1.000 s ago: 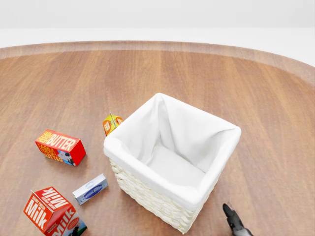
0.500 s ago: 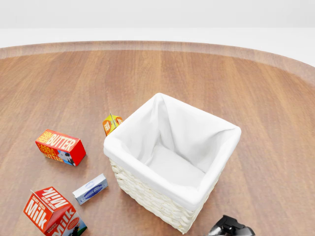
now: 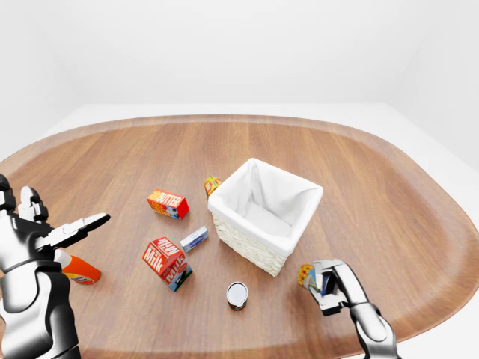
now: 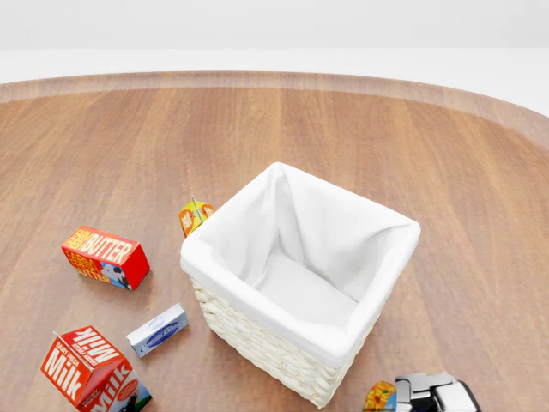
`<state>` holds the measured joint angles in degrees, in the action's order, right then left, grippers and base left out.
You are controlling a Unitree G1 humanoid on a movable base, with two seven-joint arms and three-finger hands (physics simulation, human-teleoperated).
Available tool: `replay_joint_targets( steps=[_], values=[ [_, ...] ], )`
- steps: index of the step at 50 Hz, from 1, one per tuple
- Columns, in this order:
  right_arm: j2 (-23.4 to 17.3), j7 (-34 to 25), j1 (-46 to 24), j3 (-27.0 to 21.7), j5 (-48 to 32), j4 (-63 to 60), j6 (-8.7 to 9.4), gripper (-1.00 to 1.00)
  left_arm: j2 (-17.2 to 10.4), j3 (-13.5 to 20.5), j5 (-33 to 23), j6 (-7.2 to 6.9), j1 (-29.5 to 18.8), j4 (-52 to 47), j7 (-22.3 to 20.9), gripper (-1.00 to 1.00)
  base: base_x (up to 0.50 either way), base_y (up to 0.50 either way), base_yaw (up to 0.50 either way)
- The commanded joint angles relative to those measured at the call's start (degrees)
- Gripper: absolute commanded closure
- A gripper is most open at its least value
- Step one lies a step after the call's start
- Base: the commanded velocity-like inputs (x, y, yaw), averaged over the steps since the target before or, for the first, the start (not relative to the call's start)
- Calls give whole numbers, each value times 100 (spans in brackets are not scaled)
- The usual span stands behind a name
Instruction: Pick up the alphabet soup, and put it in the basket.
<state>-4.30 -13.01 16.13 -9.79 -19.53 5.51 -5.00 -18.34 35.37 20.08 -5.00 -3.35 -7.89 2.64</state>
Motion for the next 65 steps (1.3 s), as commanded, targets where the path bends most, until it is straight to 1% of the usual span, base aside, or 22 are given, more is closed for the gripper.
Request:
replay_joint_targets(
  steps=[1,6,8,10,11,12,13,18,20,21,22,24,27,30,33,35,44,49,58,62,63,65],
  values=[
    [149,-354,186,-323,59,-1185,0,100,3,-4,0,0,9,2,-6,-100,0,0,0],
    [224,-585,220,-476,40,-1711,0,100,6,-12,-5,0,6,31,-10,-100,0,0,0],
    [264,-678,232,-539,30,-1915,101,100,5,-15,-10,0,2,41,-11,-100,0,0,0],
    [298,-791,224,-605,22,-2170,276,100,6,-24,-20,0,-7,80,-16,-100,0,0,0],
    [305,-800,223,-612,17,-2179,281,100,5,-25,-19,0,-7,82,-16,-100,0,0,0],
    [319,-829,204,-633,2,-2250,342,100,1,-26,-16,0,-8,74,-9,-100,0,0,0],
    [320,-837,184,-642,1,-2236,341,100,-3,-27,-16,0,-13,74,-4,-100,0,0,0],
    [360,-921,165,-704,-28,-2492,521,100,-8,-31,-7,0,-20,112,-3,-100,0,0,0],
    [373,-964,175,-736,-27,-2581,564,100,-12,-43,-14,27,-28,155,-11,-100,0,0,0],
    [378,-994,175,-757,-28,-2644,604,100,-15,-46,-15,40,-32,171,-11,-100,0,0,0],
    [380,-1037,169,-789,-24,-2734,664,100,-15,-58,-24,83,-41,220,-21,-100,0,0,0],
    [402,-1090,173,-818,-43,-2851,733,100,-20,-68,-22,105,-42,241,-20,-100,0,0,0],
    [419,-1185,134,-851,-78,-3061,897,100,-19,-61,-13,73,-20,185,-13,-100,0,0,0],
    [419,-1239,71,-853,-114,-3172,1000,100,-18,-50,-6,31,-9,135,-7,-100,0,0,0],
    [427,-1265,50,-850,-119,-3255,1000,100,-16,-40,0,8,-9,117,-8,-100,0,0,0],
    [428,-1284,30,-844,-136,-3334,1000,100,-14,-39,-4,26,-15,142,-17,-100,0,0,0],
    [335,-1629,-253,-799,-353,-4245,1000,100,-12,-29,1,0,-5,81,-9,-100,0,0,0],
    [201,-1867,-533,-786,-481,-4649,1000,100,-11,-13,14,0,2,20,8,-100,0,0,0],
    [-19,-2359,-931,-584,-913,-5274,1000,100,-21,-33,8,0,-35,117,1,-100,0,0,0],
    [-164,-2632,-1181,-509,-1108,-5506,1000,100,-23,-38,14,0,-30,122,3,-100,0,0,0],
    [-177,-2563,-1277,-489,-1297,-5521,1000,100,-25,-36,18,0,-27,110,5,-100,0,0,0],
    [-293,-2699,-1418,-462,-1303,-5673,1000,100,-26,-32,20,0,-26,99,9,-100,0,0,0]
  ],
)
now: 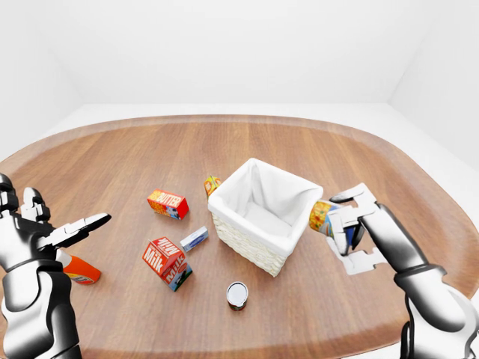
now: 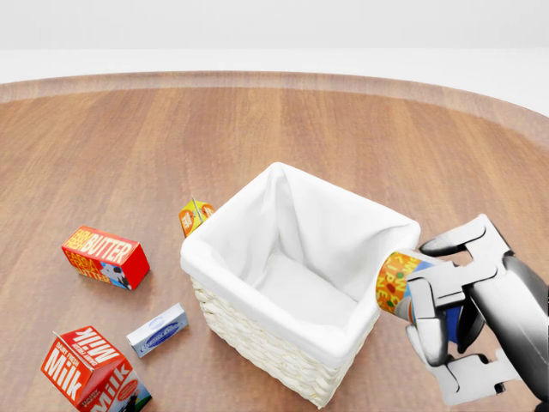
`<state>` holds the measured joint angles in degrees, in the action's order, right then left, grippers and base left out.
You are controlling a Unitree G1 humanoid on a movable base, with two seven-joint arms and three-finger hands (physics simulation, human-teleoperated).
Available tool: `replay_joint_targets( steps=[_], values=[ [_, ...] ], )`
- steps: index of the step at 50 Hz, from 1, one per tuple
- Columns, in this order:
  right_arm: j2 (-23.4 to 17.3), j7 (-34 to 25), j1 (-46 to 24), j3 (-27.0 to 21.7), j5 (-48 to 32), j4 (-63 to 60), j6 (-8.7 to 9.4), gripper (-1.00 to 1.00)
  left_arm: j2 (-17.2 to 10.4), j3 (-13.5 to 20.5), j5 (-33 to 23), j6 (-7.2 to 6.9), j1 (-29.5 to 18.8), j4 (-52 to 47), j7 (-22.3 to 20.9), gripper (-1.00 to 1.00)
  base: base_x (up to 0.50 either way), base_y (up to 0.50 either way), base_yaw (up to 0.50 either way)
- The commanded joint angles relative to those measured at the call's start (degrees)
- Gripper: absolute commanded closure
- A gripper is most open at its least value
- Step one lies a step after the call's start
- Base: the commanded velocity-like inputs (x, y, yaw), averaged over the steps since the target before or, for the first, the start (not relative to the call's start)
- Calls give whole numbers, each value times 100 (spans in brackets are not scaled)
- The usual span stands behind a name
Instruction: Pick up the alphabet soup, and put it in the basket.
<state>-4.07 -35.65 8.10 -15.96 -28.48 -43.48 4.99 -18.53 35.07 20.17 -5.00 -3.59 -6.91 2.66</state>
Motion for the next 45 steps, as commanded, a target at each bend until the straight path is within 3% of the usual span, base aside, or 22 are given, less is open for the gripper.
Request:
replay_joint_targets(
  steps=[1,10,19,29,45],
  values=[
    [-349,-435,-658,176,-462,-830,1,100,-7,-2,12,0,-1,-1,6,-100,0,0,0],
    [-846,-435,-1377,269,-1156,-1047,1,100,-18,-15,17,0,-17,42,-2,-100,0,0,0],
    [-1185,-435,-2191,636,-1902,-393,1,100,-23,-15,28,0,-20,47,-8,-100,0,0,0],
    [-1068,-435,-3163,1187,-2864,455,1,100,-19,-15,57,0,-18,21,-14,-100,0,0,0],
    [-658,-435,-4139,1455,-3564,1959,1,100,-21,13,114,0,-14,-45,-49,-100,0,0,0]
  ],
)
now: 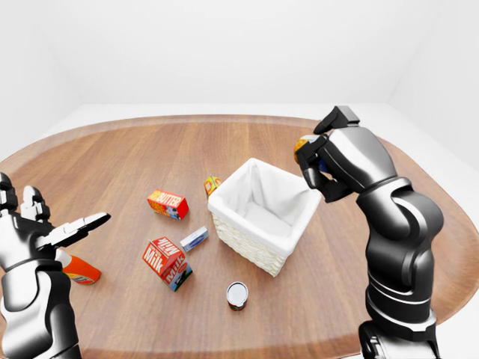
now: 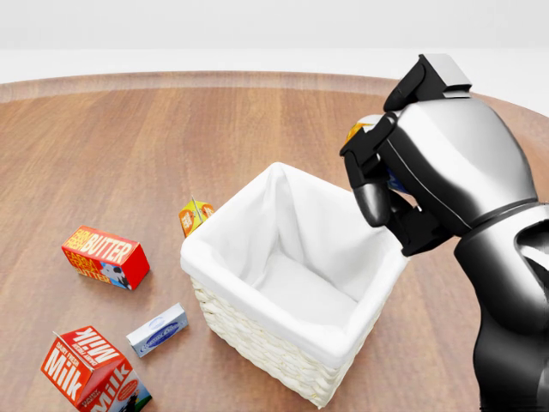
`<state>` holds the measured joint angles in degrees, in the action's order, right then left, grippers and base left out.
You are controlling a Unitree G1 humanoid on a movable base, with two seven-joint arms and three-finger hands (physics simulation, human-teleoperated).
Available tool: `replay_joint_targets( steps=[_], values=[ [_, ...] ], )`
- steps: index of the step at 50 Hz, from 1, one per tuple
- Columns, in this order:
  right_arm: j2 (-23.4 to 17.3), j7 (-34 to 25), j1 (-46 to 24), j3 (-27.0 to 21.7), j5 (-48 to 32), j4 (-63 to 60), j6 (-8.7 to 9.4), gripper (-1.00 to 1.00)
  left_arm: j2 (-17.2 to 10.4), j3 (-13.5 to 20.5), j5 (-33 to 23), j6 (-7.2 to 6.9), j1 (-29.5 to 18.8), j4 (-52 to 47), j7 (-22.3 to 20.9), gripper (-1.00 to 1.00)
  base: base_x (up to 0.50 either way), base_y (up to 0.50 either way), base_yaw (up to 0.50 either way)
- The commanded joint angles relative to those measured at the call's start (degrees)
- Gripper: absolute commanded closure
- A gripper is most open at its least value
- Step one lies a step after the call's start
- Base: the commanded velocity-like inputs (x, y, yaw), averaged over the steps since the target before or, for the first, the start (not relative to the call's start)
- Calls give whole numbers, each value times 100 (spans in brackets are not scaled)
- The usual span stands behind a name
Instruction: Pick up the alphabet soup, and put it in the basket.
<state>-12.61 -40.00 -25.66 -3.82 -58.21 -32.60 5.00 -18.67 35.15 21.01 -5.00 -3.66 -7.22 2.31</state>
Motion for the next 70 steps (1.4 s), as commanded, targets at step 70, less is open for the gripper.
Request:
replay_joint_targets(
  steps=[70],
  values=[
    [1118,0,-2002,876,-686,5320,0,100,-14,31,175,0,-12,-56,-74,-100,0,0,0]
  ],
)
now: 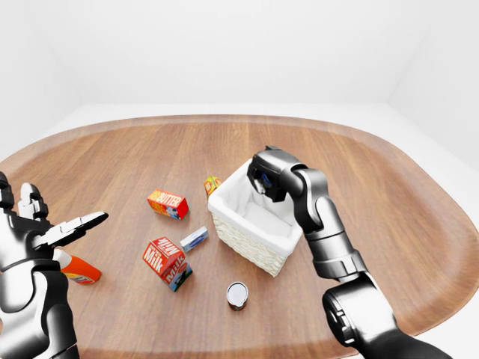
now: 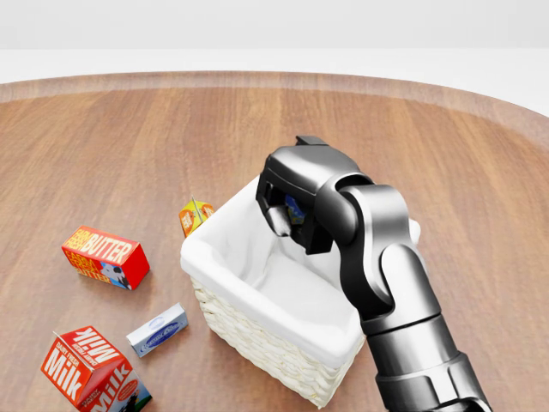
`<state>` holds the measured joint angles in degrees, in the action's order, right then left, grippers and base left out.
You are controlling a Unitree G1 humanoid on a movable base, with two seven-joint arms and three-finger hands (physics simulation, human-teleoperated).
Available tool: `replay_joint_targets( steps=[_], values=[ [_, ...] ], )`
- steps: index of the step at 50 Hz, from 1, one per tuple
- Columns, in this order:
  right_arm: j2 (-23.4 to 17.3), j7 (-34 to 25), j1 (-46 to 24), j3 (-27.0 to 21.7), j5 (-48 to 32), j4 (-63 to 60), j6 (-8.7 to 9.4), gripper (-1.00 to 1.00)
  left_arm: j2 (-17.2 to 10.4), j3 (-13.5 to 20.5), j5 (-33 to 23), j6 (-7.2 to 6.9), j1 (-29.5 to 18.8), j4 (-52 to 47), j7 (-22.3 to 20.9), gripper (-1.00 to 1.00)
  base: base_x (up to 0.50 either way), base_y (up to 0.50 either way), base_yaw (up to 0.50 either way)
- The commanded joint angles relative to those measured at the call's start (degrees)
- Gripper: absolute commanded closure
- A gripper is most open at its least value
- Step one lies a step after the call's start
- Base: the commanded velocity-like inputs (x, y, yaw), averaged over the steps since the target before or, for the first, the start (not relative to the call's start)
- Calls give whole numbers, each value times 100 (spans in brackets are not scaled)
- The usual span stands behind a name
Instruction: Pick up the alphabet soup, and put it in the basket.
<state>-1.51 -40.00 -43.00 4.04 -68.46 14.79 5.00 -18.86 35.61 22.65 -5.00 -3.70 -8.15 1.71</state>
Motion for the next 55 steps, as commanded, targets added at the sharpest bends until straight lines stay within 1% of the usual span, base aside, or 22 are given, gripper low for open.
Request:
replay_joint_targets(
  steps=[1,16,25,33,39,44,45,46,47,55],
  values=[
    [8,0,-270,104,344,580,0,100,4,-17,11,0,-8,42,-14,-100,0,0,0],
    [-65,0,-228,112,610,1080,0,100,-1,-31,6,0,-6,76,-13,-100,0,0,0],
    [-60,0,-136,194,484,861,0,100,5,-13,18,0,20,8,-13,-100,0,0,0],
    [-95,0,-92,152,424,881,0,100,4,13,14,0,18,-10,-15,-100,0,0,0],
    [-99,0,55,186,225,478,0,100,1,5,9,0,6,24,-14,-100,0,0,0],
    [-72,0,153,154,163,386,0,98,4,10,9,0,18,8,-17,-100,0,0,0],
    [-69,0,175,153,155,376,0,80,4,9,8,0,18,7,-17,-100,0,0,0],
    [-65,0,184,138,151,346,0,-26,7,10,8,0,25,-6,-21,-100,0,0,0],
    [-67,0,191,142,136,317,0,-100,8,12,10,0,28,-12,-23,-100,0,0,0],
    [-48,0,242,199,-378,-422,0,-100,8,11,11,0,21,-22,-14,-100,0,0,0]
  ],
)
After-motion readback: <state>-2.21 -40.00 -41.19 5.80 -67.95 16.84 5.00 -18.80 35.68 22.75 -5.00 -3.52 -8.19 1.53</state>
